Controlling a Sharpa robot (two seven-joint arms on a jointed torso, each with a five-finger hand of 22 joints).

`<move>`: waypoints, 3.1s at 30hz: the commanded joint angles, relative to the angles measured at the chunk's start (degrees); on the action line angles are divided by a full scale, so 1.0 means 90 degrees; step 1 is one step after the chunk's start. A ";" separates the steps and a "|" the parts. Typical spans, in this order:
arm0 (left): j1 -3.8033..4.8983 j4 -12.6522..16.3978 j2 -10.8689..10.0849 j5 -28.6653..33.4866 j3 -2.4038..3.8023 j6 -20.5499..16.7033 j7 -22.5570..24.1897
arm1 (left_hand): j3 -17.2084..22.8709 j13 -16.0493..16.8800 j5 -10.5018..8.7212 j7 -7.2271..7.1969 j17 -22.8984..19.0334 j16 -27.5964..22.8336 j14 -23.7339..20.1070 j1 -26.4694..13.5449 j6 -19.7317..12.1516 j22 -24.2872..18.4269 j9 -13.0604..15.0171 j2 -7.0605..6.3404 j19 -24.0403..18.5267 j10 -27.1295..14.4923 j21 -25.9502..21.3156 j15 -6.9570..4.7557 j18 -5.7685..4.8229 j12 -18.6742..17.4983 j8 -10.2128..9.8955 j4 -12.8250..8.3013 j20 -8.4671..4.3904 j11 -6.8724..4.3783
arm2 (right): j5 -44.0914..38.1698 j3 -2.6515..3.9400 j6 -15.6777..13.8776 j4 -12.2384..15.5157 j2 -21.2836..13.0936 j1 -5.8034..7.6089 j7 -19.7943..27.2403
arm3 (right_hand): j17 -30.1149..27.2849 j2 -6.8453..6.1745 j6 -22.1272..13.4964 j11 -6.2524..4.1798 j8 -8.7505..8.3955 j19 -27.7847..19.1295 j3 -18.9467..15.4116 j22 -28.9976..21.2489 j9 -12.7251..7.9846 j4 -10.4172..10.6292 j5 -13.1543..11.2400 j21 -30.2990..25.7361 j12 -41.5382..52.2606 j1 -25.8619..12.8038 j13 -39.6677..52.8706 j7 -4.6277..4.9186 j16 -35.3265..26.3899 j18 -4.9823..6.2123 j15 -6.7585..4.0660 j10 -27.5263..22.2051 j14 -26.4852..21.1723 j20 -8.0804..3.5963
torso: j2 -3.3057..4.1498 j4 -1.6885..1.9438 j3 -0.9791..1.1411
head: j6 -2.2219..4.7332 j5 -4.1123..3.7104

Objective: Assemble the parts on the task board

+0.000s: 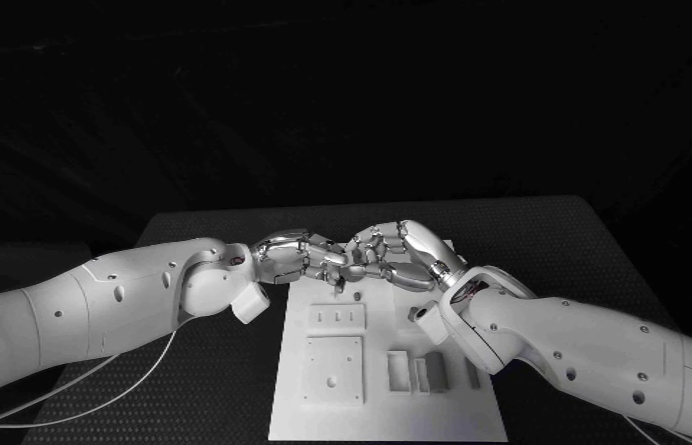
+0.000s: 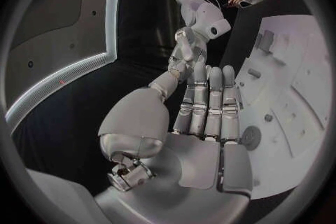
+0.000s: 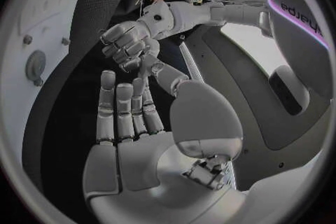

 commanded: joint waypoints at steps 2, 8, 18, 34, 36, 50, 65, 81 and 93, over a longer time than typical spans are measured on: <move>0.0003 -0.0011 0.0005 0.0241 0.0004 -0.0903 -0.0268 | 0.0001 -0.0004 0.0033 0.0077 0.0008 -0.0004 -0.0030 0.0034 -0.0337 0.0006 0.0200 -0.0145 0.0002 -0.0062 -0.0035 0.0020 -0.0091 -0.0038 -0.0224 0.0052 0.0029 0.0014 | 0.0022 0.0008 0.0102 0.0057 0.0029 -0.0007 0.0094 | 0.0009 0.0012 0.0123 -0.0030 0.0261 0.0056 0.0056 0.0077 0.0220 -0.0006 0.0022 0.0058 0.0043 -0.0037 -0.0001 -0.0002 0.0046 0.0085 -0.0024 0.0068 0.0059 -0.0014 | -0.0002 0.0000 0.0003 | -0.0006 -0.0005; 0.0004 -0.0010 -0.0001 0.0358 0.0004 -0.1137 -0.0386 | -0.0133 -0.0001 0.0032 0.0157 0.0009 0.0007 -0.0009 -0.0127 -0.0615 0.0015 0.0100 -0.0422 0.0023 -0.0065 -0.0047 0.0024 -0.0080 -0.0044 -0.0387 0.0062 0.0036 0.0018 | -0.0026 0.0023 0.0048 -0.0044 0.0019 -0.0006 0.0021 | 0.0038 0.0004 0.0149 -0.0057 0.0320 0.0110 0.0065 0.0105 0.0280 -0.0010 0.0022 0.0119 0.0097 -0.0037 0.0015 -0.0016 0.0126 0.0085 -0.0055 0.0097 0.0101 -0.0050 | -0.0002 -0.0008 0.0002 | -0.0008 -0.0014; 0.0004 -0.0004 -0.0027 0.0354 0.0004 -0.1459 -0.0616 | -0.1035 -0.0036 0.0034 0.0436 -0.0032 -0.0055 -0.0041 -0.1039 -0.1604 -0.0077 -0.0156 -0.1110 -0.0019 -0.0391 -0.0207 0.0054 -0.0031 -0.0191 -0.0861 0.0058 0.0063 0.0202 | -0.0535 0.0090 0.0021 -0.0378 0.0032 -0.0004 -0.0250 | 0.0065 -0.0021 0.0169 -0.0080 0.0374 0.0158 0.0062 0.0123 0.0339 -0.0011 0.0022 0.0181 0.0147 -0.0048 0.0030 -0.0025 0.0200 0.0085 -0.0082 0.0131 0.0139 -0.0083 | -0.0003 -0.0013 -0.0005 | -0.0011 -0.0062; 0.0020 0.0314 -0.0160 -0.1360 0.0004 -0.3996 -0.1022 | -0.0986 0.0065 0.0036 0.0266 -0.0022 0.0059 0.0293 -0.1436 -0.0392 -0.0166 0.0055 -0.1031 0.0320 -0.0213 -0.0244 -0.0071 0.0054 0.0005 -0.0064 0.0123 -0.0013 0.0104 | -0.3495 0.0167 0.0510 -0.1016 0.0136 0.0371 -0.1883 | 0.0078 -0.0130 0.0192 -0.0112 0.0426 0.0235 0.0059 0.0124 0.0399 -0.0003 0.0022 0.0266 0.0211 -0.0084 0.0041 -0.0033 0.0266 0.0085 -0.0119 0.0215 0.0203 -0.0130 | -0.0025 -0.0010 -0.0014 | 0.0079 -0.0232; 0.0031 0.0421 -0.0122 -0.1512 0.0004 -0.4255 -0.1158 | -0.0797 0.0048 0.0040 0.0213 -0.0027 0.0069 0.0355 -0.1320 -0.0265 -0.0158 0.0039 -0.0941 0.0370 -0.0140 -0.0232 -0.0101 0.0050 0.0000 -0.0021 0.0133 -0.0037 0.0074 | -0.3851 0.0166 0.0595 -0.1028 0.0187 0.0433 -0.2137 | 0.0079 -0.0159 0.0204 -0.0118 0.0434 0.0251 0.0058 0.0124 0.0406 -0.0002 0.0023 0.0281 0.0225 -0.0096 0.0043 -0.0037 0.0276 0.0085 -0.0126 0.0238 0.0219 -0.0140 | -0.0025 -0.0017 -0.0010 | 0.0090 -0.0244; 0.0038 0.1181 0.0143 -0.1359 0.0003 -0.4659 -0.1708 | -0.0256 -0.0227 0.0035 0.0251 -0.0071 0.0047 0.0543 -0.1359 -0.0228 -0.0089 -0.0239 -0.1026 0.0493 0.0308 -0.0228 -0.0174 -0.0042 -0.0401 -0.0170 0.0325 -0.0134 0.0017 | -0.4563 0.0124 0.0778 -0.1065 0.0520 0.0560 -0.3294 | 0.0149 -0.0258 0.0276 -0.0169 0.0442 0.0422 0.0078 0.0134 0.0418 -0.0002 0.0023 0.0466 0.0417 -0.0149 0.0140 -0.0072 0.0482 0.0085 -0.0190 0.0358 0.0375 -0.0246 | -0.0022 -0.0029 -0.0013 | 0.0094 -0.0270; 0.0040 0.1344 0.0038 -0.1338 0.0006 -0.4665 -0.1700 | -0.0324 -0.0290 0.0035 0.0271 -0.0085 0.0019 0.0526 -0.1613 -0.0265 -0.0070 -0.0335 -0.0996 0.0489 0.0392 -0.0268 -0.0180 -0.0060 -0.0551 -0.0222 0.0398 -0.0156 0.0018 | -0.4650 0.0072 0.0900 -0.0899 0.0504 0.0562 -0.3357 | 0.0153 -0.0269 0.0289 -0.0175 0.0442 0.0423 0.0089 0.0132 0.0419 -0.0005 0.0023 0.0485 0.0439 -0.0153 0.0157 -0.0077 0.0500 0.0085 -0.0195 0.0355 0.0377 -0.0258 | -0.0020 -0.0018 -0.0012 | 0.0067 -0.0284; 0.0041 0.1270 0.0107 -0.1371 0.0006 -0.4461 -0.1858 | -0.0309 -0.0327 0.0036 0.0363 -0.0100 -0.0008 0.0510 -0.1684 -0.0477 -0.0062 -0.0438 -0.1004 0.0468 0.0338 -0.0310 -0.0166 -0.0068 -0.0676 -0.0344 0.0422 -0.0145 0.0081 | -0.4586 0.0050 0.0716 -0.0722 0.0511 0.0560 -0.3201 | 0.0155 -0.0300 0.0313 -0.0186 0.0446 0.0436 0.0100 0.0130 0.0422 -0.0007 0.0023 0.0512 0.0461 -0.0155 0.0172 -0.0088 0.0519 0.0085 -0.0205 0.0365 0.0391 -0.0274 | -0.0022 -0.0019 -0.0008 | 0.0035 -0.0250; 0.0044 0.1251 0.0135 -0.1174 0.0007 -0.4324 -0.1591 | -0.0266 -0.0316 0.0036 0.0308 -0.0087 0.0025 0.0573 -0.1679 -0.0329 -0.0041 -0.0439 -0.0895 0.0500 0.0431 -0.0316 -0.0198 -0.0064 -0.0691 -0.0253 0.0432 -0.0161 0.0043 | -0.4587 -0.0033 0.0832 -0.0743 0.0583 0.0560 -0.3200 | 0.0153 -0.0300 0.0314 -0.0187 0.0442 0.0438 0.0104 0.0128 0.0421 -0.0004 0.0023 0.0517 0.0463 -0.0161 0.0173 -0.0088 0.0521 0.0085 -0.0208 0.0366 0.0393 -0.0277 | -0.0023 -0.0016 -0.0017 | 0.0019 -0.0244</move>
